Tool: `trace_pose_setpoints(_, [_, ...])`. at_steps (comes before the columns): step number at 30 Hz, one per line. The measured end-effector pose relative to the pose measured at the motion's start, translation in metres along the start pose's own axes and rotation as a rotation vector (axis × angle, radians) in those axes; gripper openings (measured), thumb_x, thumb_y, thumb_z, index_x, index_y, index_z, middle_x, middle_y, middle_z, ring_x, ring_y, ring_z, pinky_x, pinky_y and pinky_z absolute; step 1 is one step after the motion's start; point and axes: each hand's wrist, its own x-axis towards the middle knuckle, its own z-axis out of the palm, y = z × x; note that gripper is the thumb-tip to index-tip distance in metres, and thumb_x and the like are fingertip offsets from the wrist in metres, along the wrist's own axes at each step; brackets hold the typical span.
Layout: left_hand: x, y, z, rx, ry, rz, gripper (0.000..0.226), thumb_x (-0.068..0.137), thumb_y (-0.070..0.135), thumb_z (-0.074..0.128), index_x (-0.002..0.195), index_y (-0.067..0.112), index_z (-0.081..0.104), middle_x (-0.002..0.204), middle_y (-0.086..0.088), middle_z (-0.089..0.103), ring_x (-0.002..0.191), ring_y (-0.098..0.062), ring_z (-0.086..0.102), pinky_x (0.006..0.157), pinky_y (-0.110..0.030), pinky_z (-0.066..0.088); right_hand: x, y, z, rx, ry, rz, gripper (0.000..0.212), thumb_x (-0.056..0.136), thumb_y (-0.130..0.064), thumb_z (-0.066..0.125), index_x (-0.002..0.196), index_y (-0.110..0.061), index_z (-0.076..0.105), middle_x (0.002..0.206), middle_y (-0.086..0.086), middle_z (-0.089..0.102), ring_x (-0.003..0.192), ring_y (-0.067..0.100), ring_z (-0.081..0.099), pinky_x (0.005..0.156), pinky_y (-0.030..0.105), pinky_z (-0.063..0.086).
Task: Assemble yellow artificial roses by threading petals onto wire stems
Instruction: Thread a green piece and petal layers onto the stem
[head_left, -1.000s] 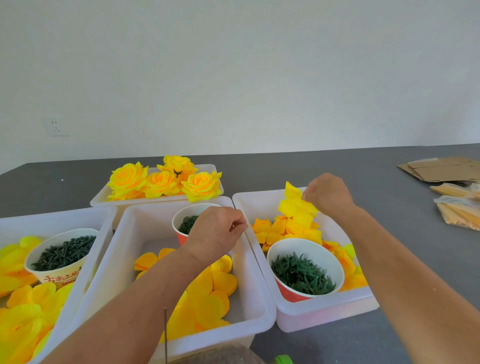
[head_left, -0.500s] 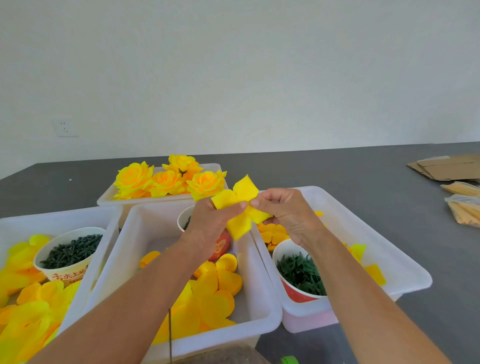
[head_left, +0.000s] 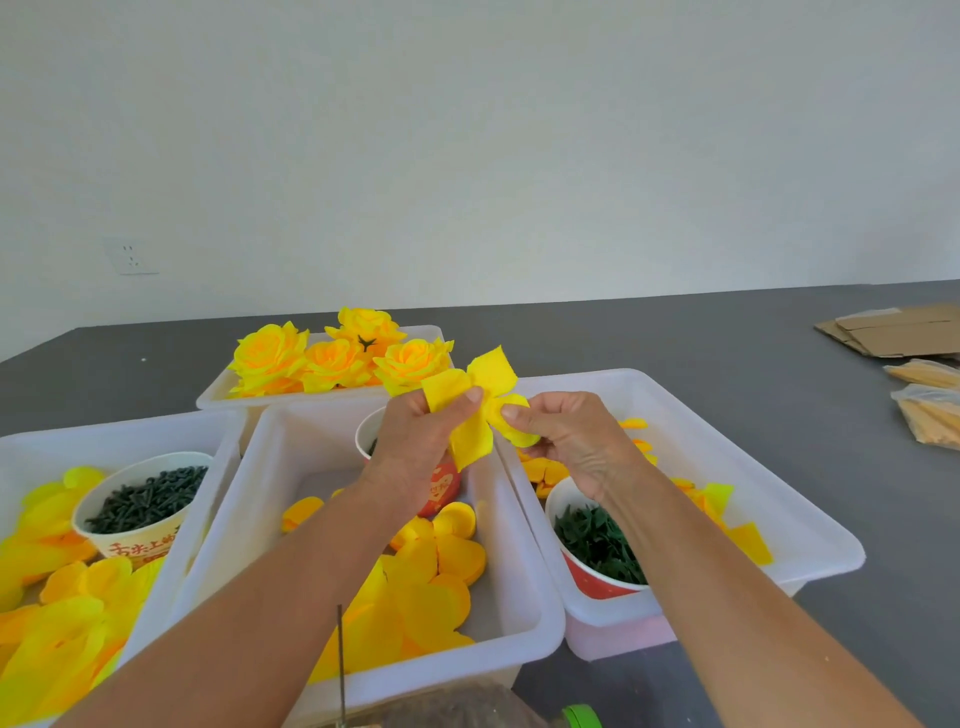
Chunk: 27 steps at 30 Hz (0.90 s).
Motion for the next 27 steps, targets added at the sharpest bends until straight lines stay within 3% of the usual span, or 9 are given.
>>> trace_pose_setpoints(4, [-0.001, -0.001, -0.002, 0.039, -0.058, 0.0, 0.017, 0.085, 0.011, 0.064, 0.1, 0.005, 0.067, 0.094, -0.01, 0.071, 0.086, -0.022, 0.068, 0.07, -0.029, 0.057, 0.001, 0.002, 0.001, -0.095, 0.079, -0.061, 0.03, 0.073, -0.015, 0.077, 0.056, -0.012, 0.052, 0.06, 0.006, 0.056, 0.054, 0.012, 0.052, 0.053, 0.024, 0.044])
trace_pose_setpoints(8, [-0.001, -0.001, -0.004, 0.059, -0.069, 0.006, 0.018, 0.079, 0.011, 0.069, 0.097, 0.009, 0.067, 0.091, -0.006, 0.071, 0.084, -0.019, 0.069, 0.072, -0.03, 0.057, 0.002, 0.004, 0.001, -0.119, 0.083, -0.101, 0.036, 0.074, -0.016, 0.077, 0.051, -0.016, 0.049, 0.055, 0.001, 0.051, 0.051, 0.008, 0.048, 0.049, 0.02, 0.043])
trace_pose_setpoints(12, [0.002, 0.0, -0.007, 0.063, 0.039, -0.02, 0.016, 0.08, 0.014, 0.07, 0.095, 0.017, 0.067, 0.096, -0.005, 0.071, 0.087, -0.018, 0.067, 0.079, -0.035, 0.054, 0.0, 0.001, -0.001, 0.049, -0.091, -0.051, 0.025, 0.069, -0.028, 0.072, 0.073, -0.005, 0.064, 0.074, 0.01, 0.065, 0.064, 0.013, 0.059, 0.058, 0.023, 0.049])
trace_pose_setpoints(15, [0.003, 0.0, -0.009, 0.098, 0.074, -0.029, 0.008, 0.079, 0.019, 0.072, 0.085, 0.023, 0.068, 0.09, -0.001, 0.072, 0.081, -0.013, 0.067, 0.078, -0.033, 0.053, 0.001, 0.001, -0.001, 0.04, -0.088, -0.048, 0.013, 0.075, -0.018, 0.071, 0.074, -0.006, 0.067, 0.074, 0.01, 0.068, 0.064, 0.014, 0.062, 0.055, 0.021, 0.05])
trace_pose_setpoints(18, [0.001, 0.001, -0.007, 0.264, 0.102, 0.094, 0.018, 0.076, 0.021, 0.075, 0.09, 0.018, 0.064, 0.088, -0.001, 0.069, 0.08, -0.015, 0.064, 0.074, -0.033, 0.053, 0.003, 0.003, -0.001, 0.006, 0.044, -0.098, 0.023, 0.076, -0.013, 0.073, 0.061, -0.008, 0.056, 0.069, 0.012, 0.061, 0.059, 0.014, 0.057, 0.054, 0.022, 0.048])
trace_pose_setpoints(22, [0.002, 0.006, -0.007, 0.618, 0.324, 0.446, 0.035, 0.069, 0.025, 0.082, 0.088, 0.018, 0.053, 0.087, 0.002, 0.057, 0.073, -0.015, 0.05, 0.063, -0.022, 0.041, 0.005, 0.004, -0.001, 0.007, 0.134, -0.199, 0.035, 0.076, -0.009, 0.074, 0.052, -0.012, 0.048, 0.048, -0.003, 0.051, 0.043, 0.005, 0.048, 0.044, 0.018, 0.042])
trace_pose_setpoints(24, [-0.002, 0.006, -0.005, 0.661, 0.246, 0.548, 0.03, 0.068, 0.025, 0.082, 0.082, 0.018, 0.056, 0.081, 0.005, 0.056, 0.069, -0.011, 0.05, 0.06, -0.018, 0.04, 0.005, 0.005, 0.0, -0.026, 0.142, -0.237, 0.041, 0.075, -0.01, 0.075, 0.05, -0.015, 0.044, 0.044, -0.008, 0.043, 0.04, 0.003, 0.043, 0.042, 0.015, 0.04])
trace_pose_setpoints(27, [-0.007, -0.001, 0.002, 0.695, 0.044, 0.508, 0.026, 0.067, 0.029, 0.082, 0.083, 0.021, 0.063, 0.08, 0.014, 0.056, 0.068, 0.001, 0.053, 0.059, -0.01, 0.042, 0.003, 0.006, 0.002, -0.051, 0.103, -0.248, 0.049, 0.072, -0.014, 0.078, 0.043, -0.023, 0.04, 0.042, -0.011, 0.034, 0.041, 0.004, 0.037, 0.043, 0.016, 0.039])
